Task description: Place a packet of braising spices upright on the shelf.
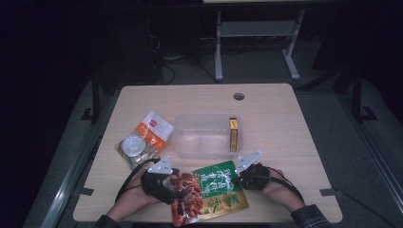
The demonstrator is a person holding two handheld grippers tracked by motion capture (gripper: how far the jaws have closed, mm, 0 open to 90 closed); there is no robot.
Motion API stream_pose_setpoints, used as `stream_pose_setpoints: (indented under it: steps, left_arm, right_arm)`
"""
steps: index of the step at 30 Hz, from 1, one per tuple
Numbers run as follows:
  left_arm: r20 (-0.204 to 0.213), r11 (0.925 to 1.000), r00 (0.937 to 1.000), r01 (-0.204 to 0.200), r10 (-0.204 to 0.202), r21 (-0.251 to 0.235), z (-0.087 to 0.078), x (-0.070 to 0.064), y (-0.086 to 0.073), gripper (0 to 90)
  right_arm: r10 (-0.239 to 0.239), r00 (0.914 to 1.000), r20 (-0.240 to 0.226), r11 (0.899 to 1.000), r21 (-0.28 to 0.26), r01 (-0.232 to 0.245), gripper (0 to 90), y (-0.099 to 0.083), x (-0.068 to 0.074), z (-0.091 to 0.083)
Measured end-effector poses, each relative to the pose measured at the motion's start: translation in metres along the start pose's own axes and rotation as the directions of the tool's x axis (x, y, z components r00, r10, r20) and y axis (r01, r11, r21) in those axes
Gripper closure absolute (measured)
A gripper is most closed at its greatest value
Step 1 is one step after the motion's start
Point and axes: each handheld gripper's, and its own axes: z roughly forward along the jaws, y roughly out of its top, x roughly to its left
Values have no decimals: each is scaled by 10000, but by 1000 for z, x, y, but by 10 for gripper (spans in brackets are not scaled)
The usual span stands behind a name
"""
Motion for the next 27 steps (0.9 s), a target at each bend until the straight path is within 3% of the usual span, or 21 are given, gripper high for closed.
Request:
stream_pose_setpoints:
  steps: [2, 5, 8, 12, 16, 23, 27]
  left_arm:
    - [5, 10000, 10000, 2, -2, -36, 3, 2, 4, 147]
    - [93, 9998, 9998, -182, 182, 54, 8, 7, 8, 151]
    - [281, 9996, 9994, -230, 224, 183, 17, 9, 11, 151]
    - [491, 9976, 9977, -487, 463, 495, 31, 10, 14, 150]
    - [541, 9949, 9964, -690, 651, 731, 40, 10, 16, 150]
    - [616, 9979, 9976, -347, 313, 545, 45, 13, 14, 130]
    - [565, 9983, 9974, -458, 436, 369, 46, 13, 12, 138]
  right_arm:
    - [74, 10000, 64, 9993, -360, -72, 841, -2, -2, -4]
    - [852, 9960, 269, 9926, -889, -825, 711, -8, -4, -19]
    - [1616, 9858, 448, 9791, -1323, -1545, 531, -16, -4, -28]
    - [1868, 9799, 698, 9745, -1391, -1759, 387, -25, 0, -32]
    - [1902, 9779, 866, 9725, -1527, -1756, 351, -30, 7, -36]
    - [1911, 9775, 894, 9712, -1613, -1751, 344, -32, 6, -36]
    - [1886, 9777, 929, 9710, -1667, -1715, 344, -32, 5, -36]
